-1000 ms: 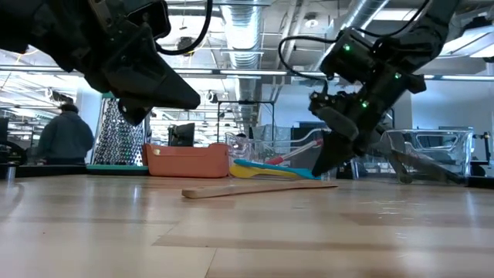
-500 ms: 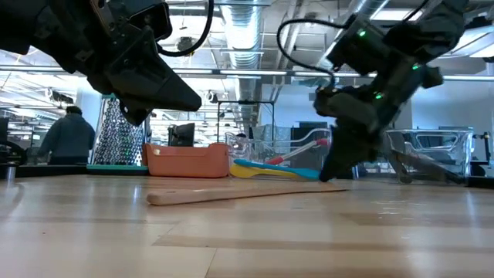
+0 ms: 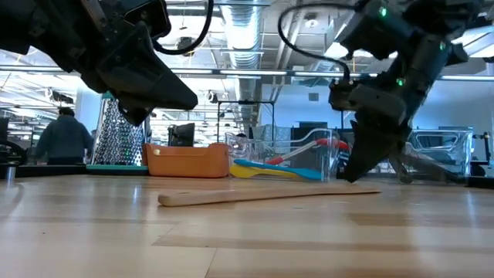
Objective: Pick & Place Kitchen Items
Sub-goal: Put the brown serving spoon into the left transparent bin
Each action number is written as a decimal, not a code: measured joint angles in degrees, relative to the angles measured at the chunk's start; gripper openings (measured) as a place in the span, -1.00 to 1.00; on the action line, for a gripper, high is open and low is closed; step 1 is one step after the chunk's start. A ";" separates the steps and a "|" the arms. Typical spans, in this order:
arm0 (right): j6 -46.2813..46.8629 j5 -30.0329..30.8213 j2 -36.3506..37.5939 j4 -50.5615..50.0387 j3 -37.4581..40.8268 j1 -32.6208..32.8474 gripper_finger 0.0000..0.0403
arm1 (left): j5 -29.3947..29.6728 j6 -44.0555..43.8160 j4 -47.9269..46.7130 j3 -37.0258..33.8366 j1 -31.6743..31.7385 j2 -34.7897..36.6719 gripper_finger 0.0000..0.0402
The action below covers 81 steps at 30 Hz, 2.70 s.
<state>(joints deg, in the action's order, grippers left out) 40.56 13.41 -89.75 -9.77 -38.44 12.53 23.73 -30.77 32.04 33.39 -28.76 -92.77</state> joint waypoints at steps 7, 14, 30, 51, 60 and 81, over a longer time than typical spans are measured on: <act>-4.20 4.27 0.04 -8.38 -8.59 1.36 -1.00 | -5.07 -6.40 0.14 2.15 -0.57 0.02 -0.99; -7.39 6.88 0.08 -11.26 -11.30 0.02 -1.00 | -4.98 -10.26 -0.07 4.93 -1.50 -3.61 -0.99; -10.60 7.54 0.13 -10.27 -11.10 -5.40 -1.00 | -9.10 -17.81 -1.04 11.58 -0.05 -15.85 -1.00; -10.54 6.02 0.15 -11.59 -11.08 -3.98 -1.00 | -8.43 -16.62 -13.21 11.66 5.31 -15.82 -1.00; -7.03 2.21 0.21 -13.61 -9.54 -0.38 -1.00 | -7.08 -13.12 -16.13 11.68 8.32 -15.81 -0.99; 1.08 6.06 -0.24 -14.77 -3.97 0.41 -1.00 | -1.04 -5.09 -28.63 11.34 10.41 -5.61 -1.00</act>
<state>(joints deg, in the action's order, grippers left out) 41.64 19.47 -90.00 -24.54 -42.41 12.94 22.69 -35.86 3.41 44.73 -18.35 -98.38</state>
